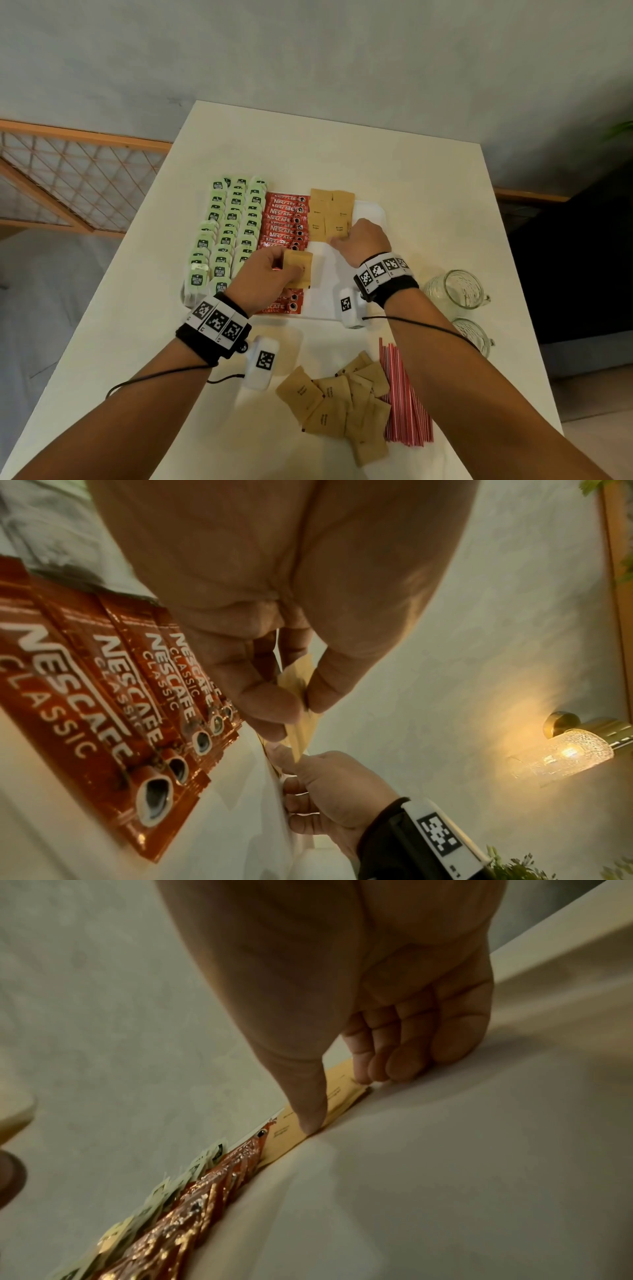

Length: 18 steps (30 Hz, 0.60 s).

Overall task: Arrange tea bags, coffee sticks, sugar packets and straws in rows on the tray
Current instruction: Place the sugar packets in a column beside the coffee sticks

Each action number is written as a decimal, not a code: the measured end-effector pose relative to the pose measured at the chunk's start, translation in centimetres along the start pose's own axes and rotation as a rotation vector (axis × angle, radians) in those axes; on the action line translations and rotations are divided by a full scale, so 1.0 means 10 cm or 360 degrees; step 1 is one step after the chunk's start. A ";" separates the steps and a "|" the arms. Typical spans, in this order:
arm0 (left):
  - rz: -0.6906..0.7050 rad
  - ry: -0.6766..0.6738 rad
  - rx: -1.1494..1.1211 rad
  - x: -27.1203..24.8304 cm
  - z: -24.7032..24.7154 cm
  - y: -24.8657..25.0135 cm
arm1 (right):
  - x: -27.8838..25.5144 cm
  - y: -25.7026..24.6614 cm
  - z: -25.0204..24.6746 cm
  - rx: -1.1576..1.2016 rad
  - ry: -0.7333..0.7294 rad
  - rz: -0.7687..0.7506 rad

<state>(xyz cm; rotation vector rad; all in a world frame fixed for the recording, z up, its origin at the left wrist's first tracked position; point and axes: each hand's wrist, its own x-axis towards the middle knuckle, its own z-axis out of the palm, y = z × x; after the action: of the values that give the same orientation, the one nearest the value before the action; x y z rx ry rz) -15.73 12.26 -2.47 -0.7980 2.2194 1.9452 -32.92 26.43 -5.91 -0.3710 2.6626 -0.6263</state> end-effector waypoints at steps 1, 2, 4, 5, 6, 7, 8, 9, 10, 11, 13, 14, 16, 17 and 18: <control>0.0001 -0.0002 0.0003 0.00 0.01 0.00 | 0.00 -0.01 -0.01 -0.0010 0.0002 0.0001; 0.0002 -0.0003 0.0008 0.00 0.01 0.01 | -0.01 -0.02 -0.02 -0.0025 0.0012 0.0004; 0.0001 -0.0001 0.0017 0.00 0.01 0.01 | -0.02 -0.04 -0.04 -0.0048 0.0030 0.0010; 0.0002 0.0000 0.0020 0.00 0.01 0.02 | -0.02 -0.04 -0.05 -0.0056 0.0032 0.0016; 0.0004 0.0002 0.0019 -0.01 0.00 0.02 | -0.03 -0.05 -0.06 -0.0062 0.0033 0.0022; 0.0006 0.0004 0.0017 -0.01 0.00 0.02 | -0.03 -0.06 -0.06 -0.0060 0.0032 0.0027; 0.0011 0.0005 0.0015 -0.01 -0.01 0.02 | -0.03 -0.06 -0.06 -0.0061 0.0030 0.0032; 0.0015 0.0005 0.0011 -0.01 -0.01 0.03 | -0.03 -0.07 -0.07 -0.0059 0.0028 0.0041; 0.0017 0.0004 0.0003 -0.01 -0.01 0.03 | -0.03 -0.07 -0.07 -0.0059 0.0030 0.0050; 0.0015 0.0003 -0.0007 -0.01 -0.01 0.03 | -0.03 -0.08 -0.08 -0.0061 0.0034 0.0055; 0.0010 0.0007 -0.0020 -0.02 -0.01 0.02 | -0.04 -0.09 -0.08 -0.0073 0.0027 0.0065; 0.0012 0.0009 -0.0020 -0.02 -0.01 0.02 | -0.04 -0.09 -0.08 -0.0080 0.0021 0.0069; 0.0011 0.0009 -0.0022 -0.02 -0.01 0.02 | -0.05 -0.09 -0.08 -0.0094 0.0017 0.0071; 0.0009 0.0007 -0.0027 -0.02 -0.01 0.02 | -0.05 -0.10 -0.09 -0.0095 0.0016 0.0068; 0.0006 0.0005 -0.0032 -0.02 -0.01 0.02 | -0.05 -0.10 -0.09 -0.0092 0.0013 0.0070</control>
<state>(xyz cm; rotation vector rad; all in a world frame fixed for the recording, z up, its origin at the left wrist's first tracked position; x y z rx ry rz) -15.59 12.25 -2.23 -0.8003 2.2082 1.9722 -32.71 26.08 -4.51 -0.3256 2.6935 -0.5397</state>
